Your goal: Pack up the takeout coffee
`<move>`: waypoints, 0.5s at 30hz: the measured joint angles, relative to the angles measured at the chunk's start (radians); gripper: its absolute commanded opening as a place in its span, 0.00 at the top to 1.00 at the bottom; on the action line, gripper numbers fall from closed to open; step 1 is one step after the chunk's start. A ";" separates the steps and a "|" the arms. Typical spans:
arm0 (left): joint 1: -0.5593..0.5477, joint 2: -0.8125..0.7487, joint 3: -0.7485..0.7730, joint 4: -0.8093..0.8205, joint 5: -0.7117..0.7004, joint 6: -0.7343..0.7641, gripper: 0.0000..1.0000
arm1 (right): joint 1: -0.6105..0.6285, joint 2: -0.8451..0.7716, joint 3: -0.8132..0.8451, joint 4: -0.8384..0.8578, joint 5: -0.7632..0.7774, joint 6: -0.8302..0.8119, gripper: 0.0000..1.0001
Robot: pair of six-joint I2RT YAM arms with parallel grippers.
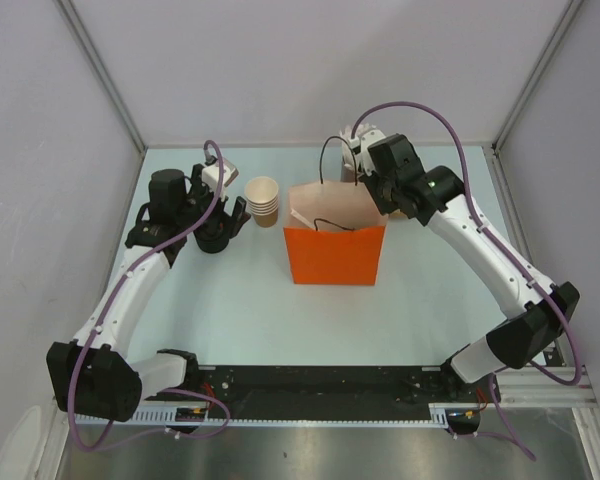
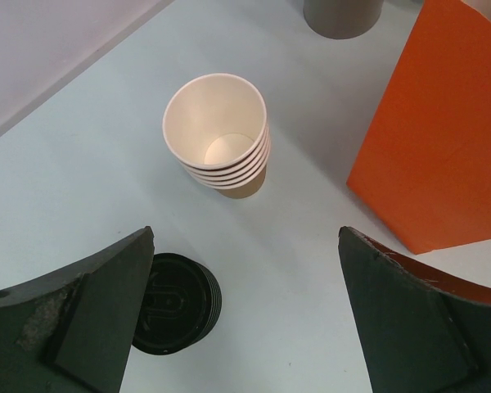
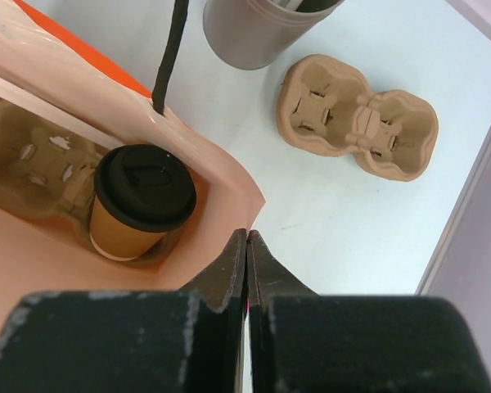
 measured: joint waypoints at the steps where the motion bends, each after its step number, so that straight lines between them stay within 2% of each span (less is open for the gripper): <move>1: 0.000 0.000 0.000 0.000 0.000 0.000 0.01 | 0.000 -0.008 -0.006 0.000 0.000 0.000 1.00; 6: 0.000 0.000 0.000 0.000 0.000 0.000 0.00 | 0.000 -0.024 -0.019 0.000 -0.001 0.000 0.95; 9: 0.000 0.000 0.000 0.000 0.000 0.000 0.01 | 0.000 -0.024 -0.026 0.002 -0.003 -0.001 0.87; 10: 0.000 0.000 0.000 0.000 0.000 0.000 0.01 | 0.000 -0.024 -0.029 0.003 -0.005 -0.001 0.82; 15: 0.000 0.000 0.000 0.000 0.000 -0.001 0.01 | 0.000 -0.024 -0.042 0.004 -0.013 -0.007 0.75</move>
